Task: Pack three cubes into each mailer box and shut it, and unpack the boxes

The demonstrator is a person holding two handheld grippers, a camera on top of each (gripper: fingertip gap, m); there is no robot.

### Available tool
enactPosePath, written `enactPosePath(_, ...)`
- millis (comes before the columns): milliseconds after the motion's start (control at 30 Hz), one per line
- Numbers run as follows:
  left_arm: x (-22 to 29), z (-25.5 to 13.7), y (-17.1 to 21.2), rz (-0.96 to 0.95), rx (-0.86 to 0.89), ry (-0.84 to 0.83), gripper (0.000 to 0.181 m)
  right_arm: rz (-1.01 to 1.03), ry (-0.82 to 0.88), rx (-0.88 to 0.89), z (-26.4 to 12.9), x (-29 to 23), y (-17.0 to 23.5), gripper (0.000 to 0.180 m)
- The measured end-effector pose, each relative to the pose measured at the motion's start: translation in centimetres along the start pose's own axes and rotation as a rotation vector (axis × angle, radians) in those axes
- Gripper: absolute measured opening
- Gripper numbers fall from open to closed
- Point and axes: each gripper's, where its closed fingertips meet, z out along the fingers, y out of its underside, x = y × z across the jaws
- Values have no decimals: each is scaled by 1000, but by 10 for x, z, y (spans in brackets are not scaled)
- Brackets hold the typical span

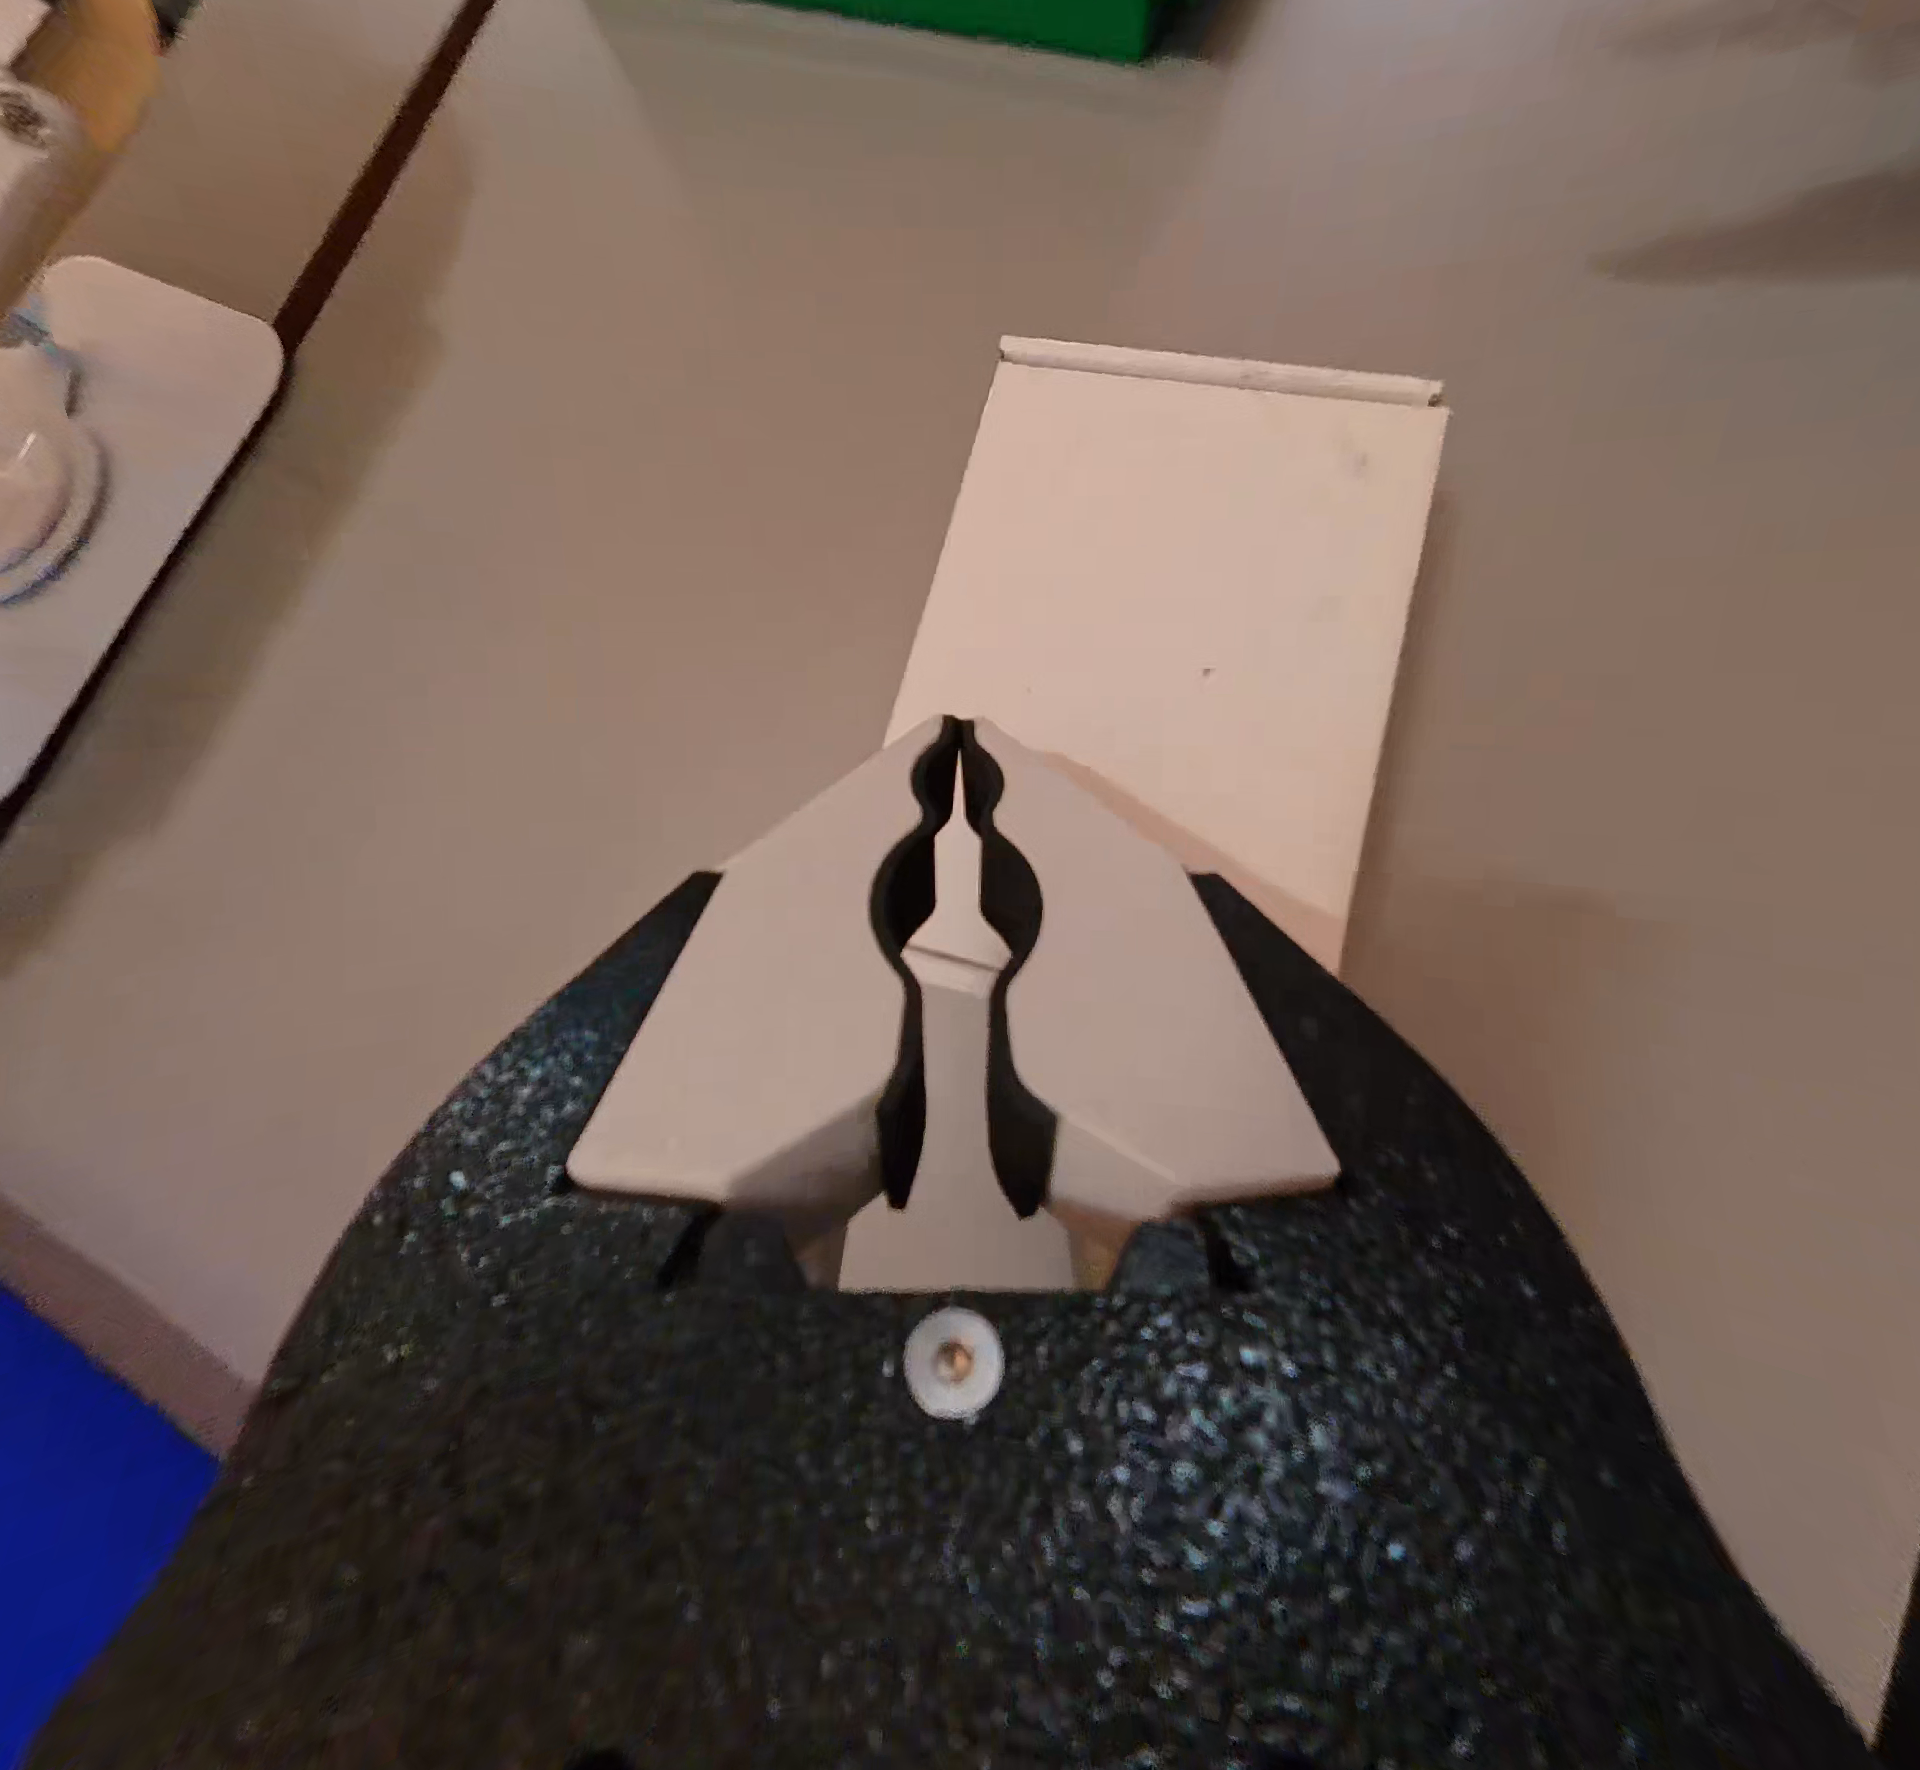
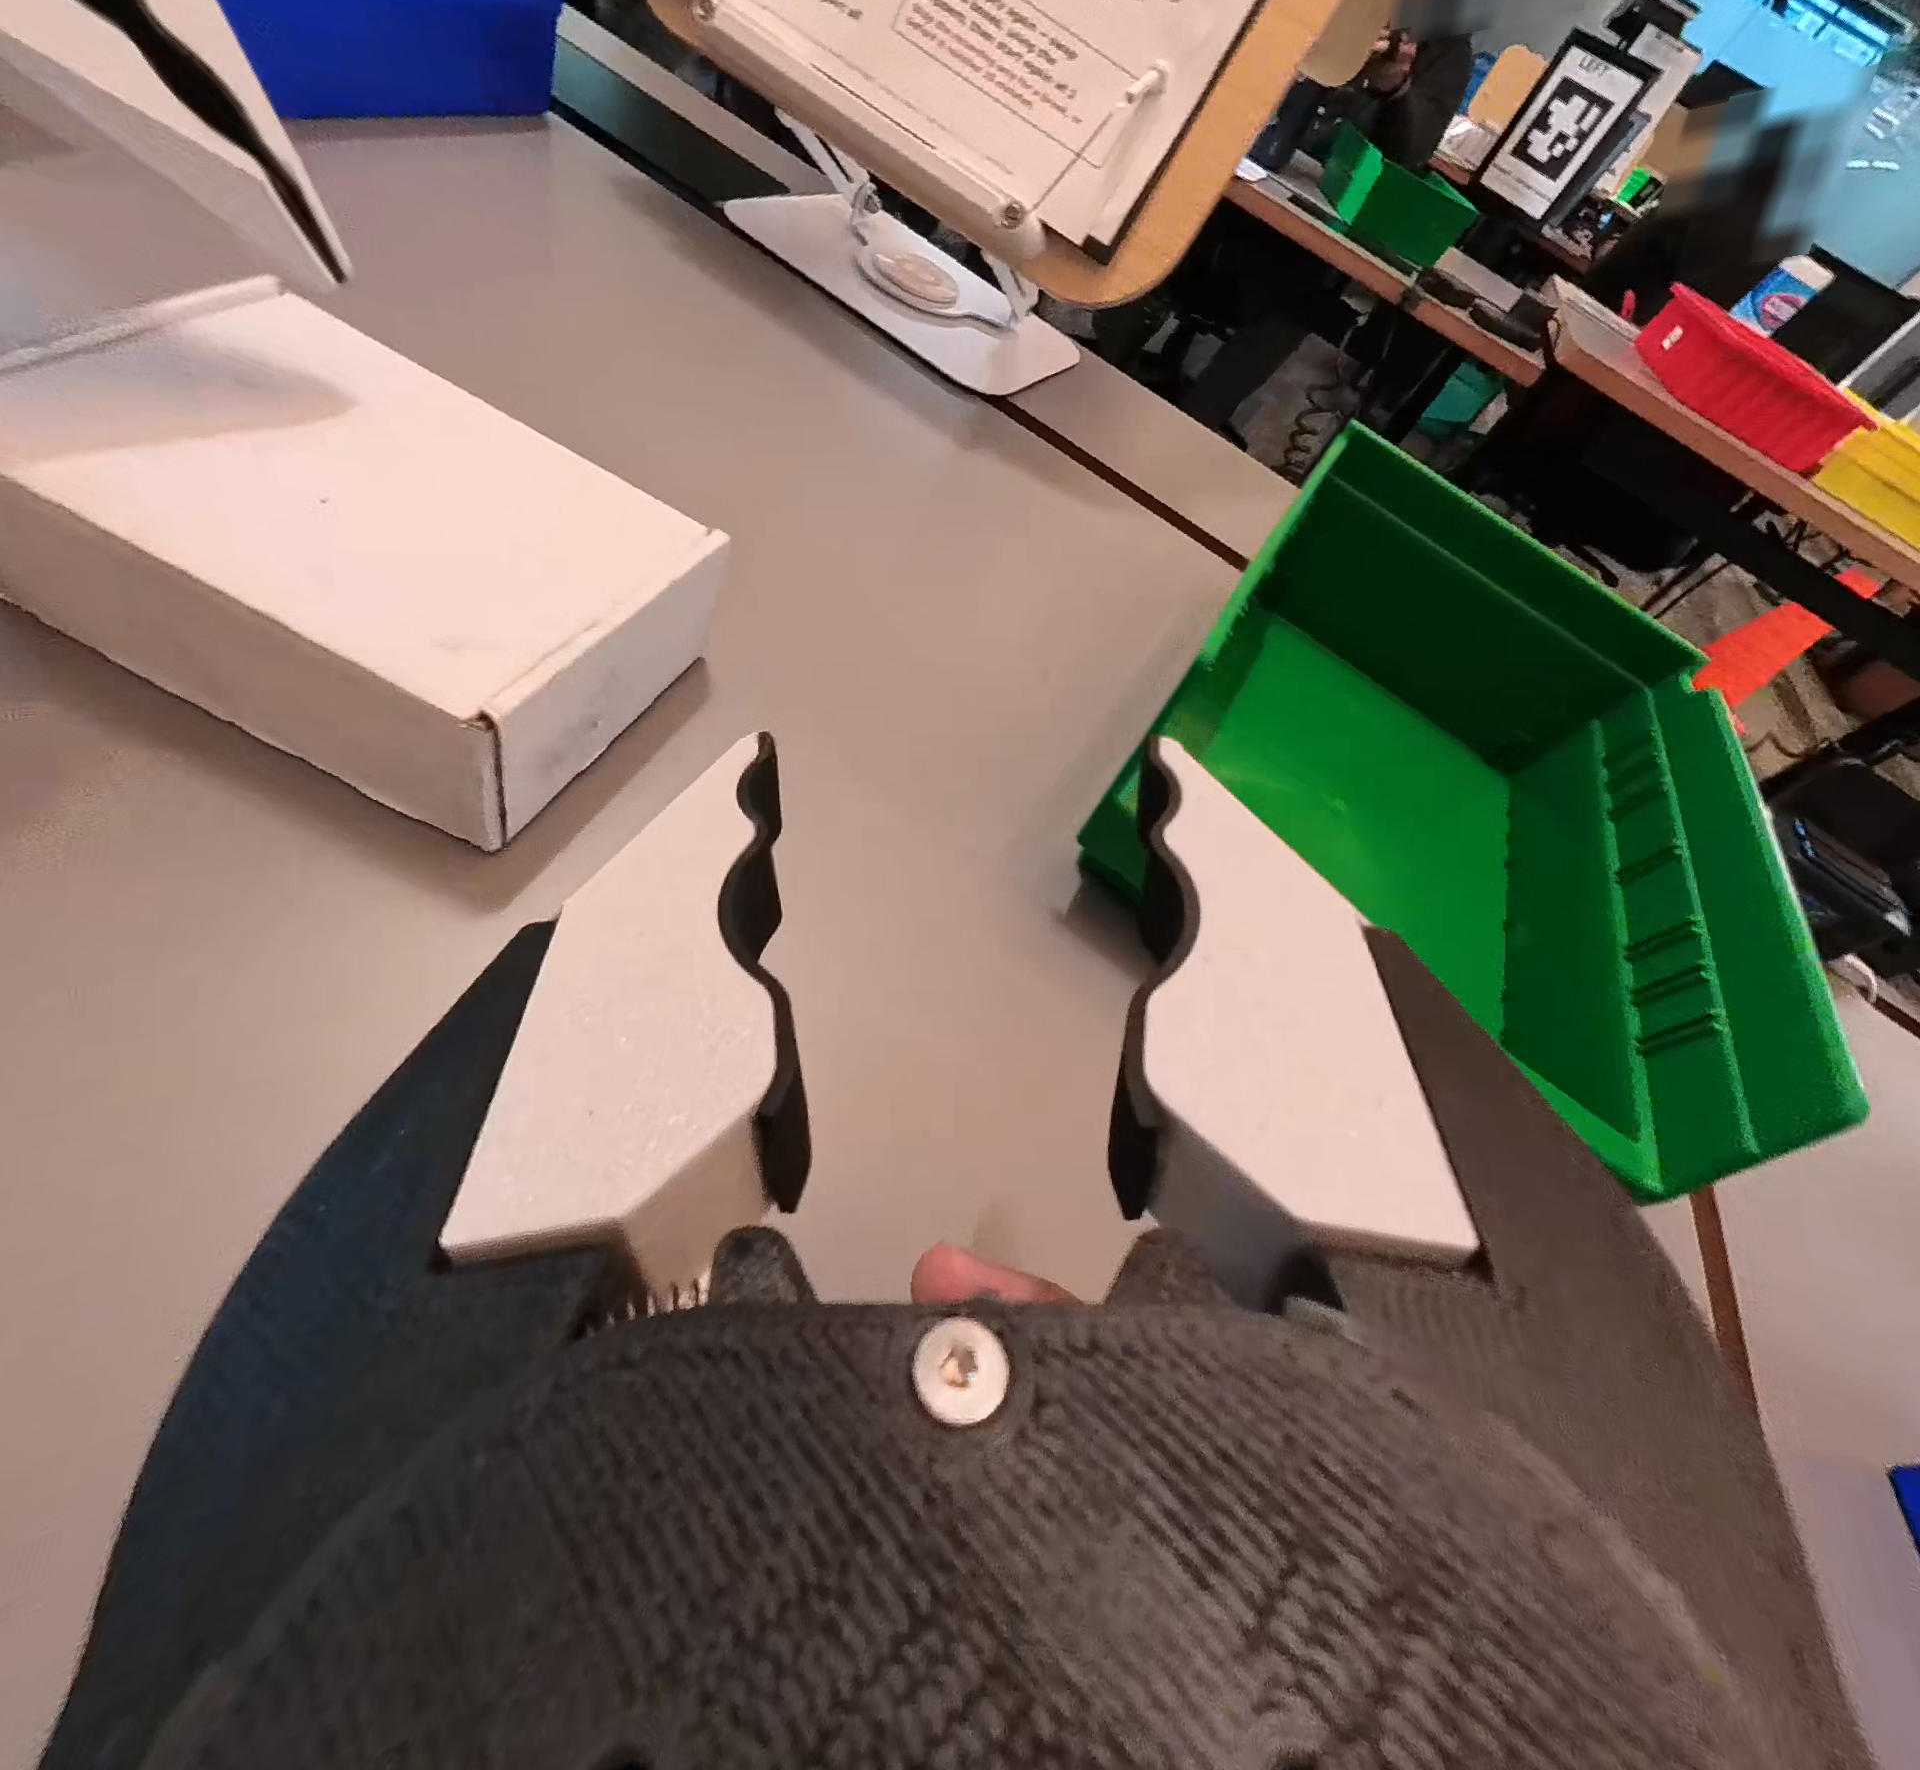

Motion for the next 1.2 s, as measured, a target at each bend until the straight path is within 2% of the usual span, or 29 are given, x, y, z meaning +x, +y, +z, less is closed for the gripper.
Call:
enactPosePath(233,6,-18,37,-575,212,139,0,-89,-66,17,6,-23,-7,68)
enactPosePath(333,4,-24,40,-715,277,204,0,-147,-81,61,9,-34,-15,68)
enactPosePath(433,3,-24,42,-739,280,226,0,-315,-99,125,9,-53,-26,77)
enactPosePath(633,0,-19,41,-758,297,233,0,-631,-38,66,18,-70,-19,82)
enactPosePath(967,-4,-14,50,-673,242,141,0,-679,-22,77,18,-73,-21,80)
enactPosePath(1200,-8,-15,53,-652,241,101,0,-747,-88,106,22,-97,-28,95)
